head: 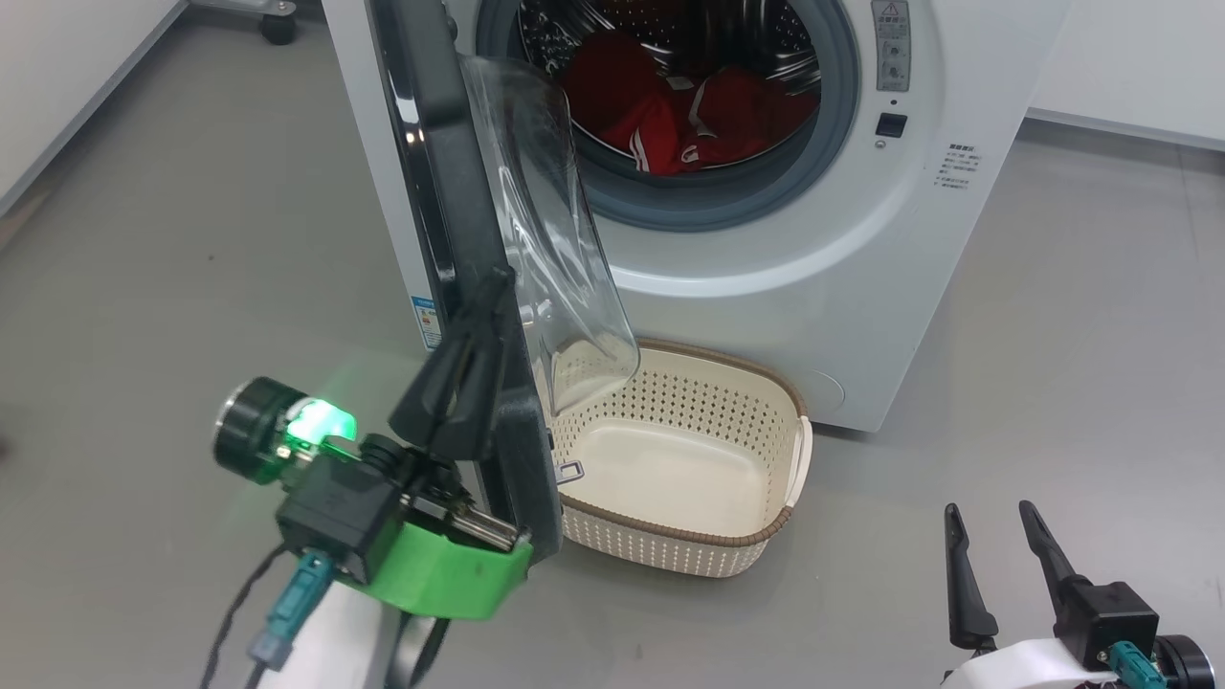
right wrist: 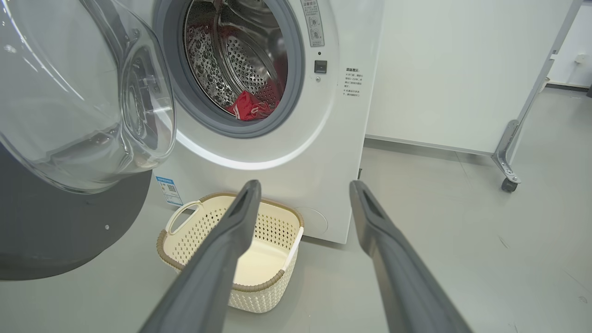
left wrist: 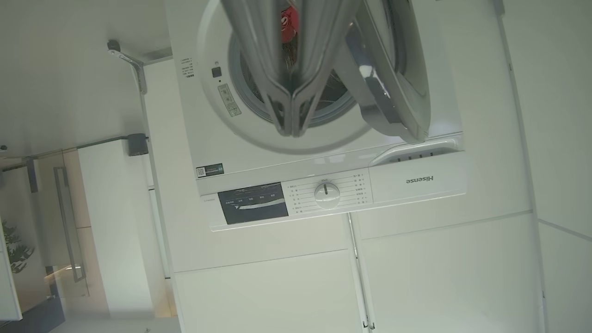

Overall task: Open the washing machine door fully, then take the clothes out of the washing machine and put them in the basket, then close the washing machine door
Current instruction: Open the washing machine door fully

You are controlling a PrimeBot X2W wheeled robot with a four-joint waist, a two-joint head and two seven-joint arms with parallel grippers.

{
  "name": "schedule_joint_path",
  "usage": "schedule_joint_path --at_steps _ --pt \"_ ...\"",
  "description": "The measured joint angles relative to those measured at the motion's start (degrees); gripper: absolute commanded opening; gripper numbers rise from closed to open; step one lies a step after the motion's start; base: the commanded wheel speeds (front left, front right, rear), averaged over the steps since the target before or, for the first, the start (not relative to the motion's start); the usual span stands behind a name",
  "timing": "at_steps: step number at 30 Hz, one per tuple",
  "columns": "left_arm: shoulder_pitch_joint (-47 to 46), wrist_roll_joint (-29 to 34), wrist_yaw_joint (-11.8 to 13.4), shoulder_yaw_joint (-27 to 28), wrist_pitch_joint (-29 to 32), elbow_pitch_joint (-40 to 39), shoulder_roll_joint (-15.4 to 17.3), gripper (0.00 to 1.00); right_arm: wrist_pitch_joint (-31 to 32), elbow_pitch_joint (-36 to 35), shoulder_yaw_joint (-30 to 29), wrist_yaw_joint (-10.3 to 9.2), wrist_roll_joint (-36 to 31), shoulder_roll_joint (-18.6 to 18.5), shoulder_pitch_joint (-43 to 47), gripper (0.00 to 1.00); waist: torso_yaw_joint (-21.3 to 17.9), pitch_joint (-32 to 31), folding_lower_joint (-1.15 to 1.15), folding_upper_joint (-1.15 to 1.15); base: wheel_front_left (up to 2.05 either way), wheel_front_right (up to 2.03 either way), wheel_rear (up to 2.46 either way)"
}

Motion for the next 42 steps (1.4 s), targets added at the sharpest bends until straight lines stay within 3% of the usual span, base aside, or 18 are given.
schedule_joint_path --at_steps 8,17,31,42 --pt "4.08 -5.60 -1.99 -11.12 4.70 0.55 0.34 0.00 0.00 0.41 -0.14 0.16 -0.16 0.20 0.00 1.00 -0.88 -0.10 0.00 0.00 0.00 0.00 0.00" --pt "7.26 -8.03 -2.13 -15.13 10.68 6.54 0.58 0.00 0.00 0.62 -0.31 0.44 -0.32 0.43 0.00 1.00 -1.51 0.00 0.00 0.00 0.00 0.00 0.00" --pt "7.28 -7.83 4.50 -13.08 12.20 12.52 0.60 0.00 0.00 0.59 -0.93 0.92 -0.42 0.77 -0.03 1.00 -1.68 1.03 0.00 0.00 0.00 0.00 0.00" --pt "6.15 -8.67 6.97 -12.63 10.91 15.25 0.58 0.00 0.00 0.59 -1.58 1.00 -0.43 1.02 -0.15 1.00 -1.84 1.65 0.00 0.00 0.00 0.00 0.00"
